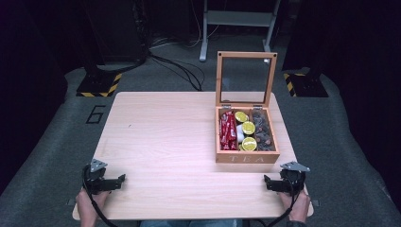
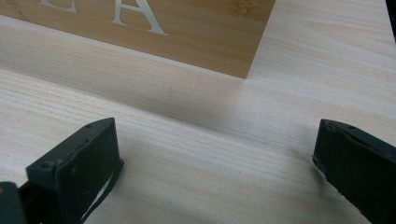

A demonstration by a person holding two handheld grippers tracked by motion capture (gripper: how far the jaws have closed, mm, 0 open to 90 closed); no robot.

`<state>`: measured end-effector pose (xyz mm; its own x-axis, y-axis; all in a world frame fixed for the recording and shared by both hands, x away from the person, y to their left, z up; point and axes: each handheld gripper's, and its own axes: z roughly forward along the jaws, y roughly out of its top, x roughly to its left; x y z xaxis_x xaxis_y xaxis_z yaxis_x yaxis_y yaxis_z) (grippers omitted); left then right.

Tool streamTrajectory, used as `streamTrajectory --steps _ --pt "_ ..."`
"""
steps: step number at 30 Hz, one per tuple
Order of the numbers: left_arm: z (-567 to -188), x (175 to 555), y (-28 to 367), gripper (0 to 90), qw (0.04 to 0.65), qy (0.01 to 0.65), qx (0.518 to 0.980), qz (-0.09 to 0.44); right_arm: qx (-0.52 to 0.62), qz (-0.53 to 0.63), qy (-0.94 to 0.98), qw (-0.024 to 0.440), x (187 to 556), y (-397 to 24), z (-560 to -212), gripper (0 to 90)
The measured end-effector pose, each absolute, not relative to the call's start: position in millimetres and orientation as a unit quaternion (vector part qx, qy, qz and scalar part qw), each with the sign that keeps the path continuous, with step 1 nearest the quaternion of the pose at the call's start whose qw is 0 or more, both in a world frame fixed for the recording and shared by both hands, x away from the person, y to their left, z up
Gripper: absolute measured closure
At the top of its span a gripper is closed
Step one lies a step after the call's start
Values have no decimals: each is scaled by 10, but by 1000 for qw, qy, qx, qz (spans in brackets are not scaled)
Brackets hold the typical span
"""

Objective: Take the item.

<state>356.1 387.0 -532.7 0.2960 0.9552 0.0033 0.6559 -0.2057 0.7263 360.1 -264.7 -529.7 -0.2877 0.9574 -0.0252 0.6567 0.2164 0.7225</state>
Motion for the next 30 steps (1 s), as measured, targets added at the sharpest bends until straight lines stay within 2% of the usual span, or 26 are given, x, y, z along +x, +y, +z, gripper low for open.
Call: streamTrajectory --steps 23,26,30 --pt "-5330 3560 3867 7 319 545 738 238 546 307 738 252 3595 -2627 -5292 0" --pt "-5315 3540 3882 0 324 529 751 224 547 307 737 250 3599 -2628 -5293 0" --pt "-5315 3530 3870 0 323 526 752 232 547 308 737 251 3596 -2627 -5293 0"
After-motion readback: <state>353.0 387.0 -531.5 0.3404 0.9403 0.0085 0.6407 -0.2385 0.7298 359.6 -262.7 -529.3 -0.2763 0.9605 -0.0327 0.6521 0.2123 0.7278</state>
